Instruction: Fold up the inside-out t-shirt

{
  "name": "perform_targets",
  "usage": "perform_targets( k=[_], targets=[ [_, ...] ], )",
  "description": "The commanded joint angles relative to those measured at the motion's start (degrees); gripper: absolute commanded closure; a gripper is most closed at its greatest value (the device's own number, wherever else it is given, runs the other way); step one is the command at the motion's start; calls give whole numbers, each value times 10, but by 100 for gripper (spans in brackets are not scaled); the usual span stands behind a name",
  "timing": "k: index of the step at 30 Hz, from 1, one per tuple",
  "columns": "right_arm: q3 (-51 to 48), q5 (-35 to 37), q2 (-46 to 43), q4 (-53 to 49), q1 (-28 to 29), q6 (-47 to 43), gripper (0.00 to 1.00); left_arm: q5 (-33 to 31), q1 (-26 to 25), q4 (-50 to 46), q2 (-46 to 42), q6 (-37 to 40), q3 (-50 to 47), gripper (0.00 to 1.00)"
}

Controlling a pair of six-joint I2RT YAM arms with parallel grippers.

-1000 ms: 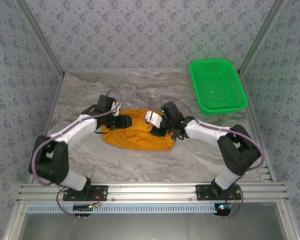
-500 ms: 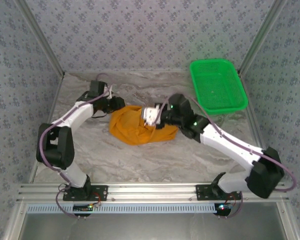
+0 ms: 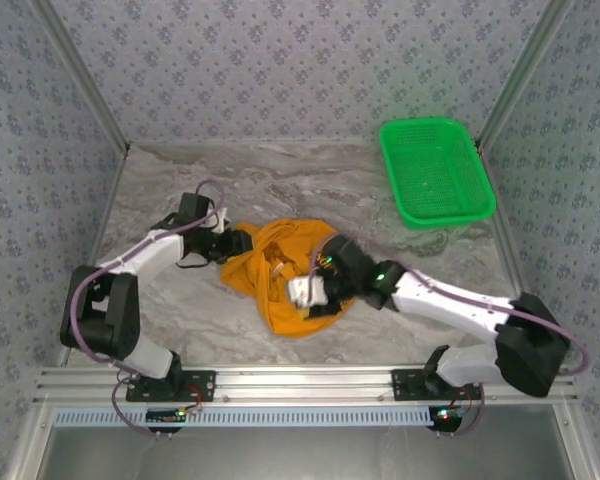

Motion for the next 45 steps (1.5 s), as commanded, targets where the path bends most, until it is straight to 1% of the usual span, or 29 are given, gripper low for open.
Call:
perform_targets(
  k=[1, 4, 7, 8, 9, 11, 13, 16, 17, 19, 21, 23, 24, 25, 26, 27, 28, 29, 31, 32, 34, 35, 36, 38, 41, 43, 45],
  targets=[
    [14, -18, -11, 70, -63, 101, 48, 1, -49, -38, -36, 12, 15, 53],
    [25, -6, 48, 101, -81, 126, 48, -33, -87, -28, -32, -8, 9, 52],
    [37, -18, 109, 134, -71, 179, 41, -60, -110, -29, -15, -20, 9, 52],
    [35, -14, 123, 148, -62, 192, 40, -70, -119, -28, -11, -23, 8, 52],
    [34, -5, 132, 157, -55, 199, 40, -78, -127, -25, -8, -24, 6, 52],
    [33, 53, 159, 160, -37, 219, 41, -84, -143, -19, 8, -24, 8, 52],
    [28, 86, 173, 160, -40, 243, 42, -93, -156, -27, 25, -15, 19, 52],
    [24, 87, 172, 143, -48, 278, 46, -113, -169, -37, 44, -3, 35, 52],
    [21, 88, 166, 133, -45, 289, 47, -115, -171, -38, 49, -2, 38, 54],
    [20, 100, 149, 107, -37, 317, 47, -115, -171, -42, 54, 3, 43, 59],
    [20, 131, 127, 72, -25, 351, 48, -114, -172, -49, 58, 11, 46, 63],
    [13, 158, 104, 44, -9, 386, 52, -108, -174, -54, 62, 19, 49, 73],
    [7, 172, 95, 34, -1, 404, 62, -106, -175, -56, 62, 23, 50, 80],
    [0, 179, 90, 29, 6, 420, 74, -105, -175, -60, 60, 29, 51, 89],
    [-8, 183, 89, 28, 11, 438, 80, -105, -176, -61, 55, 36, 53, 93],
    [-13, 188, 90, 29, 12, 456, 80, -104, -176, -60, 50, 42, 55, 94],
    [-18, 190, 92, 30, 13, 470, 79, -106, -176, -60, 43, 47, 57, 94],
    [-21, 199, 93, 33, 15, 489, 74, -107, -176, -62, 36, 52, 61, 94],
    [-19, 223, 97, 32, 16, 530, 67, -112, -176, -74, 29, 57, 68, 92],
    [-15, 224, 102, 29, 15, 543, 66, -113, -177, -82, 27, 61, 70, 84],
    [-11, 220, 113, 32, 16, 550, 68, -121, -177, -91, 21, 63, 71, 60],
    [-12, 215, 117, 37, 15, 553, 71, -125, -179, -91, 18, 66, 69, 57],
    [-13, 209, 118, 43, 15, 557, 77, -125, -180, -91, 18, 68, 69, 56],
    [-15, 199, 116, 57, 14, 565, 99, -132, -187, -97, 21, 75, 78, 55],
    [-24, 194, 98, 80, 9, 583, 100, -158, -204, -107, 30, 84, 94, 55],
    [-32, 190, 79, 99, 2, 593, 100, -163, -207, -110, 46, 88, 101, 55],
    [-36, 185, 61, 104, -5, 600, 100, -166, -207, -112, 62, 95, 104, 59]
  ],
)
